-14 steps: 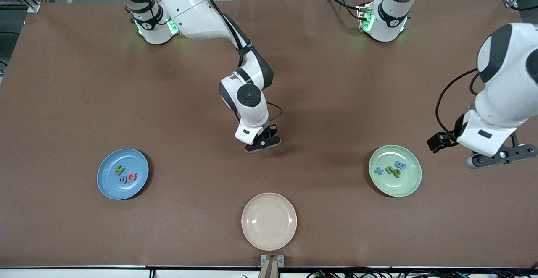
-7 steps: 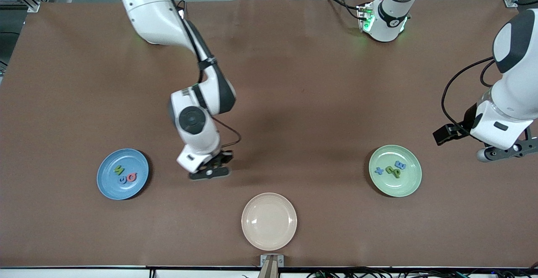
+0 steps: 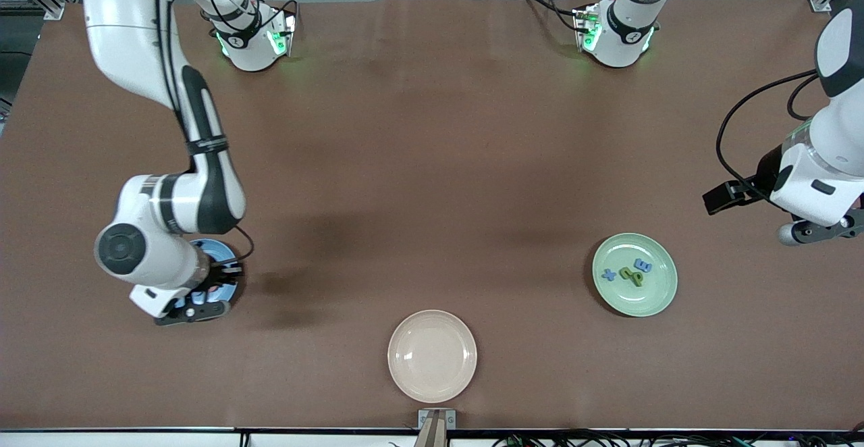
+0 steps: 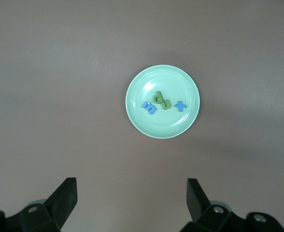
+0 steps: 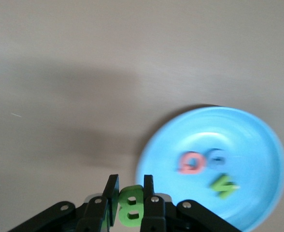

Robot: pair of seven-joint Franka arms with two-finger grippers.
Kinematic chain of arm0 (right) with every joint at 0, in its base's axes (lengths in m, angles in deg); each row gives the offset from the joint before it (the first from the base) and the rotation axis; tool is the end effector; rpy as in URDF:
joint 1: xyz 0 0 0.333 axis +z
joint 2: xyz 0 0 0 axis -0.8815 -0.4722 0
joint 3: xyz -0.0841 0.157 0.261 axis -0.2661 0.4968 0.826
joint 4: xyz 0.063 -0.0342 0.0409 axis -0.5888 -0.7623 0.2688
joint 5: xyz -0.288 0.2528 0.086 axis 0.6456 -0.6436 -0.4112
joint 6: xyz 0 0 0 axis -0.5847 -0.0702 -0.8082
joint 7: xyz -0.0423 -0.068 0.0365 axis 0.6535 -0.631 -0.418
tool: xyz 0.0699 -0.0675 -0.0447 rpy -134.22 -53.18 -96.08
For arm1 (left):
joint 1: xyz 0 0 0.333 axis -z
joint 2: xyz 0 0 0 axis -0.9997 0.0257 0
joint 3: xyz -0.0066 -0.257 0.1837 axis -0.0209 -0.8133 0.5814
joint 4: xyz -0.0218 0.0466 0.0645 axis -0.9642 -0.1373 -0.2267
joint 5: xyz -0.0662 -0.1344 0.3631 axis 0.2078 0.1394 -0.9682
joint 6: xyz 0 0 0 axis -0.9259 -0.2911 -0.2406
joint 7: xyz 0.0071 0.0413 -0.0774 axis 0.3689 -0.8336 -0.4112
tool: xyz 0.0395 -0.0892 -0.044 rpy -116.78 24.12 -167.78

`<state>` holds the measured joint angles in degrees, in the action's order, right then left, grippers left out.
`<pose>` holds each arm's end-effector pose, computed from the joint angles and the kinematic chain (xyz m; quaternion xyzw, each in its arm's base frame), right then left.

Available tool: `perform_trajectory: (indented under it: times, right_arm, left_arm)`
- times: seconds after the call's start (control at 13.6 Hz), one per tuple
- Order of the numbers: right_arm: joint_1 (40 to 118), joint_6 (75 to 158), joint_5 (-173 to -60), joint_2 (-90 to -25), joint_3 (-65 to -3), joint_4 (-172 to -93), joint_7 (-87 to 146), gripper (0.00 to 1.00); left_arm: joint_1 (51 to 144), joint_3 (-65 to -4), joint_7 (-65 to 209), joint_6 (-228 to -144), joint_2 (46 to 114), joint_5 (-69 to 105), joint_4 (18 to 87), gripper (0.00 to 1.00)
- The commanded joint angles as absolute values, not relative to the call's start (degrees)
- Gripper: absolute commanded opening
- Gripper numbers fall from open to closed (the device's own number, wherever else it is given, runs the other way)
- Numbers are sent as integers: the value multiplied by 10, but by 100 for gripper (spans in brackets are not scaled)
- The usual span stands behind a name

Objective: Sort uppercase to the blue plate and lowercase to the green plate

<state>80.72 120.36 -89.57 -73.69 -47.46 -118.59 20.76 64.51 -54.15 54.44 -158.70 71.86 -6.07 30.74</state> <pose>0.7075 0.0479 0.2826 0.9934 0.1081 -0.0255 0.0272 0.6275 -0.0651 0.5750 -0.9943 -0.0975 0.0037 0.0434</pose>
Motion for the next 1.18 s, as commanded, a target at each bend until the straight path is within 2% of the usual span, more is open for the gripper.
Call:
perform_trajectory:
  times: [0.0, 0.15, 0.22, 0.29, 0.37, 0.44, 0.52, 0.74, 0.88, 1.03, 1.1]
  right_arm:
    - [760, 1205, -901, -732, -458, -1202, 132, 3]
    - [745, 1210, -915, -734, -458, -1223, 95, 8]
    - [740, 1209, -922, -741, -458, -1224, 79, 14]
    - [741, 1209, -922, -747, -458, -1224, 73, 28]
    - [740, 1208, -922, -753, -458, -1225, 73, 37]
    - [740, 1206, -922, -758, -458, -1226, 73, 54]
    - [738, 1208, -922, -762, -458, -1230, 69, 58]
    - [746, 1206, -922, -761, -458, -1223, 70, 81]
    - [745, 1206, -923, -754, -458, -1201, 72, 86]
    - [746, 1199, -923, -738, -457, -1181, 75, 99]
    - [746, 1180, -923, -716, -457, -1180, 75, 100]
  left_arm:
    - [642, -544, 560, -1566, 678, -48, 308, 100]
    - [642, -549, 564, -1537, 669, -40, 308, 100]
    - [642, -549, 564, -1531, 661, -40, 308, 100]
    - [642, -549, 564, -1528, 649, -35, 309, 100]
    - [642, -549, 564, -1521, 642, -28, 309, 100]
    - [642, -549, 564, -1518, 641, -20, 309, 100]
    - [642, -549, 564, -1517, 639, -13, 309, 100]
    - [651, -549, 564, -1516, 632, -11, 310, 100]
    - [710, -494, 576, -1517, 611, -11, 325, 100]
    - [753, -424, 621, -1520, 589, 25, 345, 100]
    - [775, -386, 641, -1520, 575, 42, 356, 100]
